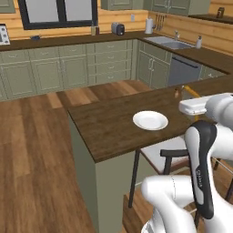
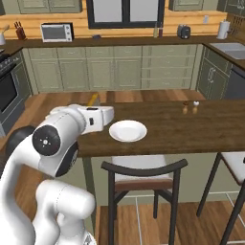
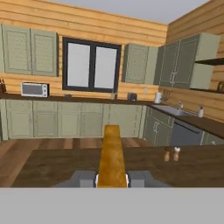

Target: Start the toaster. Once the lever pops up, take the bread to the plate on the dining counter.

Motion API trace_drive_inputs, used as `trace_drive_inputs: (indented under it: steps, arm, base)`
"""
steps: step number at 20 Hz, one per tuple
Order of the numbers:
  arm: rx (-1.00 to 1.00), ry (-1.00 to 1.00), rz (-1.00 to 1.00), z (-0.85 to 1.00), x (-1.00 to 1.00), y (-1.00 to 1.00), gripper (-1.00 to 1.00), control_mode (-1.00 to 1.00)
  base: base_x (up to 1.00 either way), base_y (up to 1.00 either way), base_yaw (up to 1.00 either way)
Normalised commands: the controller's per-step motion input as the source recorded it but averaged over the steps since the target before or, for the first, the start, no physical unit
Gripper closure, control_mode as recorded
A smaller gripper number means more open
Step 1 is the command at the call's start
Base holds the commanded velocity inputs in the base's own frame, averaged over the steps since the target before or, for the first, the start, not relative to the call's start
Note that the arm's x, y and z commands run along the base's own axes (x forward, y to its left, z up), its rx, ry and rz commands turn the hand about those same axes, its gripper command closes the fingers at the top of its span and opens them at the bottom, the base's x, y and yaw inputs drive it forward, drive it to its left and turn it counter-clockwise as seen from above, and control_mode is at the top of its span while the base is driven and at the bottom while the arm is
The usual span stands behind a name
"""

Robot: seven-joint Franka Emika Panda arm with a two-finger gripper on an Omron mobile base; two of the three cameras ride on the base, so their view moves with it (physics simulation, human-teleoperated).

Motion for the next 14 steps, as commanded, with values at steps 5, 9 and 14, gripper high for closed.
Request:
trace_drive_inputs:
  steps: [5,9,14]
  arm:
    - [0.03,0.13,0.01,0.0,0.45,-0.01,1.0,-1.0]
    - [0.08,0.54,0.16,-0.06,0.88,-0.04,1.0,-1.0]
    - [0.15,0.45,0.41,-0.59,0.72,-0.33,1.0,-1.0]
  base:
    - [0.19,0.0,0.0]
    - [0.0,0.0,0.0]
    - [0.0,0.0,0.0]
